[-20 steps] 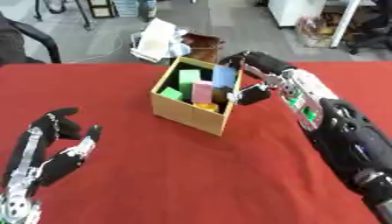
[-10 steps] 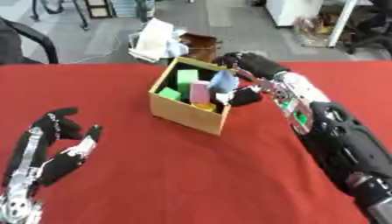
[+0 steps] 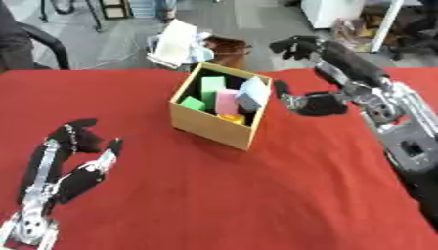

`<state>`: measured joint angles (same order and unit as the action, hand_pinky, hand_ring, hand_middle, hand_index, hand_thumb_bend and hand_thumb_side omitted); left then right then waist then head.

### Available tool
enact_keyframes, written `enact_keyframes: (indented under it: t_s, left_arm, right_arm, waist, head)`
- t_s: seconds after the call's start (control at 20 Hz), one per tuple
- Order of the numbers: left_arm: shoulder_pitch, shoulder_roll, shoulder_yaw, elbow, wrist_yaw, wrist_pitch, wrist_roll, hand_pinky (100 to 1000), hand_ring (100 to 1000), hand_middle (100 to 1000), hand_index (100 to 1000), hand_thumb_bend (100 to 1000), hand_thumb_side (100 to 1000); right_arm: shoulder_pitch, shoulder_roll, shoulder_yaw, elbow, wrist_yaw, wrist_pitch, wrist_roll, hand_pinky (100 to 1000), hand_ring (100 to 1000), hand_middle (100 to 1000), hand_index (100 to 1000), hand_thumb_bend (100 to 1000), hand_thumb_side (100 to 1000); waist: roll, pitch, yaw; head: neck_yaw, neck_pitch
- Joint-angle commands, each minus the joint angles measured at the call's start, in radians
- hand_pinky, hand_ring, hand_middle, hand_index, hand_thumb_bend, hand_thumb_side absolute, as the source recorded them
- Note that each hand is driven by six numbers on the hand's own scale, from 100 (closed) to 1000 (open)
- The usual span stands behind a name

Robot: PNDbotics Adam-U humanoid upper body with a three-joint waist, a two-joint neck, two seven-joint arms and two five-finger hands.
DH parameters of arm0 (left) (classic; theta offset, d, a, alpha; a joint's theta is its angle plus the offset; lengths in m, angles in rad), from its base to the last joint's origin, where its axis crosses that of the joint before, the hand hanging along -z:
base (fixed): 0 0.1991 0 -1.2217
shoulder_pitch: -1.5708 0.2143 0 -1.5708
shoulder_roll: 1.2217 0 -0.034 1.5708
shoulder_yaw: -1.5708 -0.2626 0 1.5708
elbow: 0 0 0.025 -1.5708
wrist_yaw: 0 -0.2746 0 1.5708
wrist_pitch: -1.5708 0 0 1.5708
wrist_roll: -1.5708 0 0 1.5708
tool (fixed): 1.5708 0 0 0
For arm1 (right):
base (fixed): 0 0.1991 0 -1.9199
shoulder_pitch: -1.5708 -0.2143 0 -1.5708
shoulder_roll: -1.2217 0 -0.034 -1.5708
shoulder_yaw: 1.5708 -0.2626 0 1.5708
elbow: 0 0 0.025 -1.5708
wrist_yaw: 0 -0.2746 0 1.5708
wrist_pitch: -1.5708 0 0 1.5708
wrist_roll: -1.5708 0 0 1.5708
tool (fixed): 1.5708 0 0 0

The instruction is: Pick up objects on the table and place them in the box.

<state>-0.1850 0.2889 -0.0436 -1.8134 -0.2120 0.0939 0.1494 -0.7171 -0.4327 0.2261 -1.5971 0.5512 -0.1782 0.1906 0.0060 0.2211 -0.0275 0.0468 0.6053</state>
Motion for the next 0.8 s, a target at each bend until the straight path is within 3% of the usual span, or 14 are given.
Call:
enact_keyframes:
  t_s: [0.05,0.1,0.45,0.8]
  left_arm:
    - [0.003,0.01,0.014,-0.027,-0.006,-0.021,0.019,646,540,535,788,477,372]
    - [0.007,0.009,0.014,-0.029,-0.005,-0.029,0.025,647,545,542,790,485,369]
    - [0.046,0.001,0.014,-0.042,0.014,-0.073,0.075,651,558,555,793,484,369]
    - [0.08,-0.036,0.006,-0.024,0.039,-0.087,0.1,657,564,560,796,494,383]
  right_arm:
    - [0.077,-0.028,-0.076,-0.144,-0.102,0.064,-0.05,711,742,761,884,100,316]
    - [0.118,-0.019,-0.097,-0.167,-0.127,0.078,-0.072,699,732,749,872,100,278]
    - [0.342,0.084,-0.198,-0.226,-0.238,0.13,-0.205,654,685,693,818,100,347]
    - [0.449,0.179,-0.236,-0.23,-0.272,0.147,-0.263,639,667,669,796,100,434]
  waist:
    - [-0.002,-0.026,-0.008]
    - [-0.001,-0.025,-0.012]
    - [0.008,-0.022,-0.03]
    - [0.02,-0.022,-0.03]
  head:
    - [0.026,0.003]
    - [0.034,0.006]
    - [0.081,0.056]
    - [0.094,0.097]
